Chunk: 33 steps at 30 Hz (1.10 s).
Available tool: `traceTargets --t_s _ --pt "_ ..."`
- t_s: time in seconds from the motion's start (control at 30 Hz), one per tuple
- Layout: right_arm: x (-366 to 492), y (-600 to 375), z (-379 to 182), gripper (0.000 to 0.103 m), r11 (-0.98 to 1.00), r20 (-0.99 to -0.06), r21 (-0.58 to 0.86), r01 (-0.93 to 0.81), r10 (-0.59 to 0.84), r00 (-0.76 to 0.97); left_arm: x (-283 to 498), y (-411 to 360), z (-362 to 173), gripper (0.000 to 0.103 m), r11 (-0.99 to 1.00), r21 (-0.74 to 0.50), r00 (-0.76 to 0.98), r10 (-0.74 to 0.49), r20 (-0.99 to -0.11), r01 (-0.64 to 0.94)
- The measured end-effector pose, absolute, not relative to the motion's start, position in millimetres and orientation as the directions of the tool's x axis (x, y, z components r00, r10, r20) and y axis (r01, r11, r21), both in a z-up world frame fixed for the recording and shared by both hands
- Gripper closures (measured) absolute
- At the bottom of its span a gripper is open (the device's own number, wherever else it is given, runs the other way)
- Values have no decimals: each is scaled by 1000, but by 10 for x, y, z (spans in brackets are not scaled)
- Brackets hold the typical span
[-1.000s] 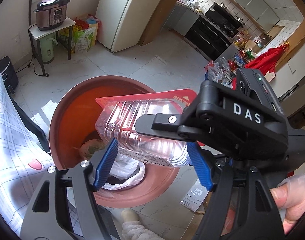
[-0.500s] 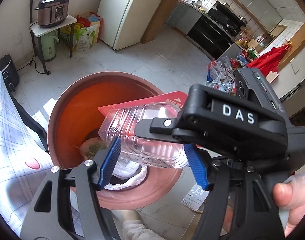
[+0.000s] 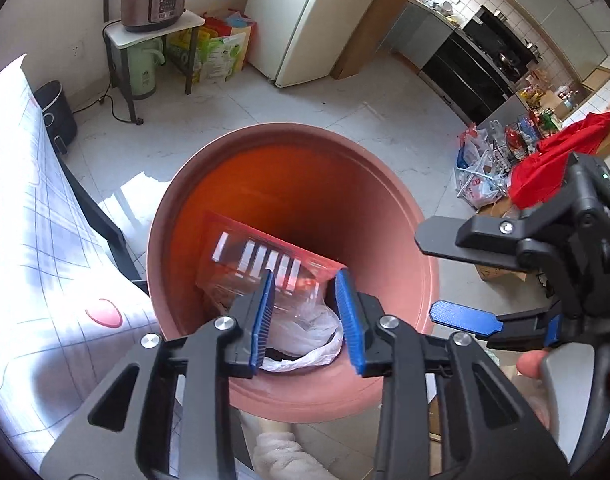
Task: Collect trash
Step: 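Open the right tool and drop the clear food tray into the bin, then move both open tools back over the table toward the snack wrapper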
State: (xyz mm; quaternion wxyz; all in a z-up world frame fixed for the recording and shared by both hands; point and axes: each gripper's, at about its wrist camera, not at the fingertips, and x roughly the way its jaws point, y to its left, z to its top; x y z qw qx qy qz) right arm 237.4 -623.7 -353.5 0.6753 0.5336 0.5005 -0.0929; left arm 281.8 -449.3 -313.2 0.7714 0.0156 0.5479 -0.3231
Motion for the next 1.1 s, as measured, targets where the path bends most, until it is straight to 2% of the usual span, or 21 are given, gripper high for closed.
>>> traceTargets --t_s 0.23,0.37,0.57,0.83,1.1 --pt "2207 -6294 -3419 4 389 -759 649 654 387 523 2857 -4296 -2966 62 806 -322 224 -477 -849 497" --pt "2139 -6269 -3307 4 398 -754 656 641 375 539 2818 -4127 -2744 58 809 -305 261 -479 -838 503" --pt "2066 -6125 -3125 4 432 -748 663 611 356 560 2763 -3724 -2389 57 820 -283 319 -476 -820 498" --pt "1882 -5672 -2780 4 549 -733 659 515 315 603 2504 -2960 -1922 53 865 -204 424 -414 -805 458" --pt "1781 -5013 -2470 4 711 -751 574 406 260 606 2339 -1919 -1551 46 917 -169 507 -345 -790 361"
